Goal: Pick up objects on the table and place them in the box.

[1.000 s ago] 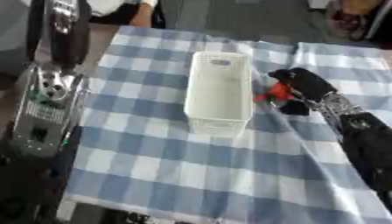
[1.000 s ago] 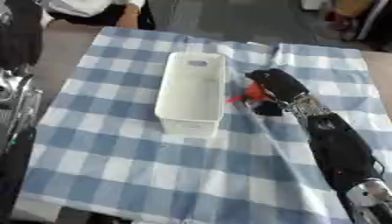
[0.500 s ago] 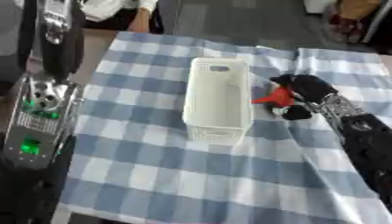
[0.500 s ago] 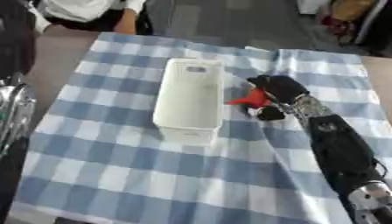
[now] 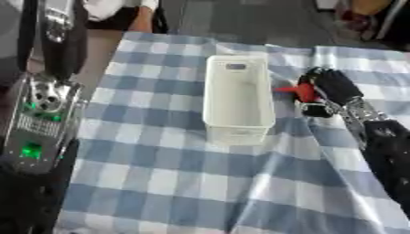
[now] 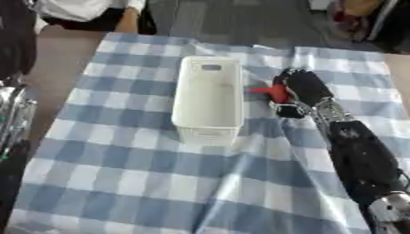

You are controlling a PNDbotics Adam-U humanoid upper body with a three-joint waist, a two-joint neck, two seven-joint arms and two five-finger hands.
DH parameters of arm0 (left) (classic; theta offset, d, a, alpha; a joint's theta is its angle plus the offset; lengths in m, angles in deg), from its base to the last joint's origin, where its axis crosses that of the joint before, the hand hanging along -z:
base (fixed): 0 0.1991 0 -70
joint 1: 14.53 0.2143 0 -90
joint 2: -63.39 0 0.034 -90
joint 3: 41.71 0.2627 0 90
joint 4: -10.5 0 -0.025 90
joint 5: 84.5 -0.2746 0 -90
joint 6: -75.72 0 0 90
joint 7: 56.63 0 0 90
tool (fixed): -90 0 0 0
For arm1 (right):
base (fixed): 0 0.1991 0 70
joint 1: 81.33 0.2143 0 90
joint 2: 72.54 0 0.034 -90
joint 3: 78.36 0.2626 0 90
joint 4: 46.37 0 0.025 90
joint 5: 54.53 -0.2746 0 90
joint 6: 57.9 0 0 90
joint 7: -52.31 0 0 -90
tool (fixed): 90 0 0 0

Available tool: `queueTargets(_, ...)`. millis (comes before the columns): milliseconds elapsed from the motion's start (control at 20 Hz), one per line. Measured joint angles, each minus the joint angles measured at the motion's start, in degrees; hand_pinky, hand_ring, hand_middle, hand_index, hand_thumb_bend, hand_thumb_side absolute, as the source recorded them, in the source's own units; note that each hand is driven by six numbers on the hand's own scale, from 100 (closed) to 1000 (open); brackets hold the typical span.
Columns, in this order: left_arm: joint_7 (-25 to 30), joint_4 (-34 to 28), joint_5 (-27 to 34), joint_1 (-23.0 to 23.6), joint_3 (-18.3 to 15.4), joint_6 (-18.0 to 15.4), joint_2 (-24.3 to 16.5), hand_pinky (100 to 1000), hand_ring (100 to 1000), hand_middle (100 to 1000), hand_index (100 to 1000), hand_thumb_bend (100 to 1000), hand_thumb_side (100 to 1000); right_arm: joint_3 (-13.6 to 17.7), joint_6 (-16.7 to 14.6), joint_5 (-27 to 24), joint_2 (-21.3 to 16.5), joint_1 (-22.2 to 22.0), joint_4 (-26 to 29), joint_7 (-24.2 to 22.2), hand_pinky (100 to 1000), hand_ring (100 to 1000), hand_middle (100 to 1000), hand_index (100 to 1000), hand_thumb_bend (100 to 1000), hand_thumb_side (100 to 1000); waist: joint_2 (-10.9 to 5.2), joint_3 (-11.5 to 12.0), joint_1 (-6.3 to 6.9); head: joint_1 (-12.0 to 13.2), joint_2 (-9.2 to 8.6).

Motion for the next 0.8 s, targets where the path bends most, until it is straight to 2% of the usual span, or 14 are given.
queueTargets(200, 0.04, 0.00, -0.01, 0.46, 0.00, 0.02, -0.43, 703, 678, 859, 920, 280, 1000, -0.47, -2.66, -0.33, -0.10, 0.07, 0.31, 5.79, 100, 100, 100, 146, 100, 247, -0.13, -0.63, -0.01, 0.05, 0.44)
queueTargets(350, 0.12, 0.01, -0.01, 0.71, 0.00, 0.09, -0.48, 704, 678, 859, 920, 280, 1000, -0.66, -5.80, -3.21, -0.10, 0.60, 0.19, 6.65, 100, 100, 100, 143, 100, 259, -0.77, -1.02, -0.19, 0.16, 0.65)
queueTargets(600, 0.32, 0.06, -0.02, 1.57, 0.01, 0.26, -1.02, 705, 680, 860, 920, 279, 1000, -2.33, -10.83, -10.54, -0.19, 1.19, 0.41, 2.62, 100, 100, 100, 141, 100, 277, -2.59, -1.73, -0.56, 1.12, 1.51)
queueTargets(800, 0.36, 0.24, -0.02, 2.30, 0.01, 0.27, -1.48, 706, 681, 861, 920, 279, 1000, -4.62, -13.60, -17.34, -0.59, 1.63, 2.70, -2.25, 100, 100, 100, 139, 100, 293, -3.54, -2.11, -0.80, 2.05, 2.35)
